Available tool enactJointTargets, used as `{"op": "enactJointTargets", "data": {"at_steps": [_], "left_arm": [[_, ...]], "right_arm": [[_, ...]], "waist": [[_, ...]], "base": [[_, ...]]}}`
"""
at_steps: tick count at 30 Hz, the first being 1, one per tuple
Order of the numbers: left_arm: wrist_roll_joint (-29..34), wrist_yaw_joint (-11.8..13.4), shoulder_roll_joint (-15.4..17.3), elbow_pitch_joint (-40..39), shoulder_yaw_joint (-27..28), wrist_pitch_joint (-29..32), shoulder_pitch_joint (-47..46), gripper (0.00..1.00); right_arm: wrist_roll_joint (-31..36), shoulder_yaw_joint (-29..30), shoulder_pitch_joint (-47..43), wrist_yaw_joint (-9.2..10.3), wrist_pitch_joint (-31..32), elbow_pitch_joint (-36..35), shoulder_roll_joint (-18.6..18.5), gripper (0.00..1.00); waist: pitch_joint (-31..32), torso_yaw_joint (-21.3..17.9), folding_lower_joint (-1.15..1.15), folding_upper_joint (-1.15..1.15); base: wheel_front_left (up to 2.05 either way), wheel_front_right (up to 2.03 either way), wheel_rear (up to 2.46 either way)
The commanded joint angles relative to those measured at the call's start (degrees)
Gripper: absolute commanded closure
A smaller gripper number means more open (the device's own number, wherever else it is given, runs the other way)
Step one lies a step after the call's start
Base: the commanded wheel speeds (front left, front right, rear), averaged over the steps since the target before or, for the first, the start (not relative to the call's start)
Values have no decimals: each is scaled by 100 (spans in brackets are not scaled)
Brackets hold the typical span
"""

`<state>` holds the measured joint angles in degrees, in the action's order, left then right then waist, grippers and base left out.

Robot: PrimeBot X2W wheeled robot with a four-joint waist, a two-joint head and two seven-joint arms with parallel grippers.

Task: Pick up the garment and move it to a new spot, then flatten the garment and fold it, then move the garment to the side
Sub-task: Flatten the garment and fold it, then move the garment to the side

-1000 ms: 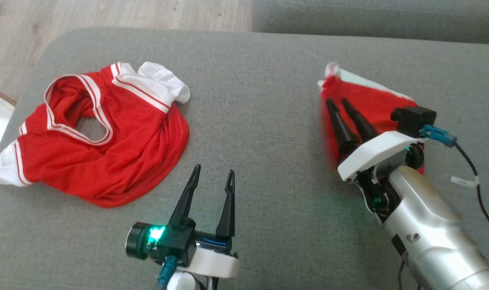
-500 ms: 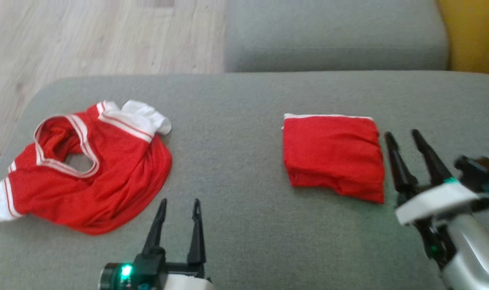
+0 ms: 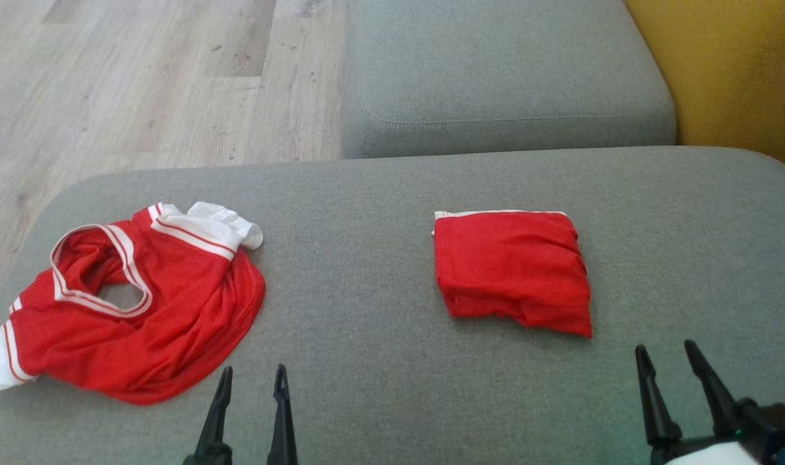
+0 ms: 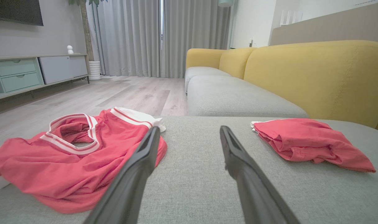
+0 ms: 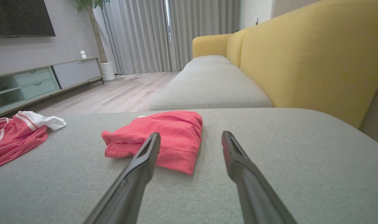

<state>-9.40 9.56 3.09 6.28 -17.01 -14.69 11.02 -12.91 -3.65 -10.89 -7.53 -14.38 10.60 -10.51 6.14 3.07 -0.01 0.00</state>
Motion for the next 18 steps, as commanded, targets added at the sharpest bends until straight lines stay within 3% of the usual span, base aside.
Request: {"op": "enactJointTargets", "data": {"at_steps": [1,18], "left_arm": [[45,-32,-14,-195,231,-30,-139,0],[39,-28,-21,-198,227,-30,-133,0]], "right_arm": [[78,-60,149,4,-62,-241,-31,0],[53,-46,157,4,-62,-159,86,0]], "waist": [[16,-25,1,0],[41,-77,1,0]], "base": [[0,0,0],[0,0,0]]}}
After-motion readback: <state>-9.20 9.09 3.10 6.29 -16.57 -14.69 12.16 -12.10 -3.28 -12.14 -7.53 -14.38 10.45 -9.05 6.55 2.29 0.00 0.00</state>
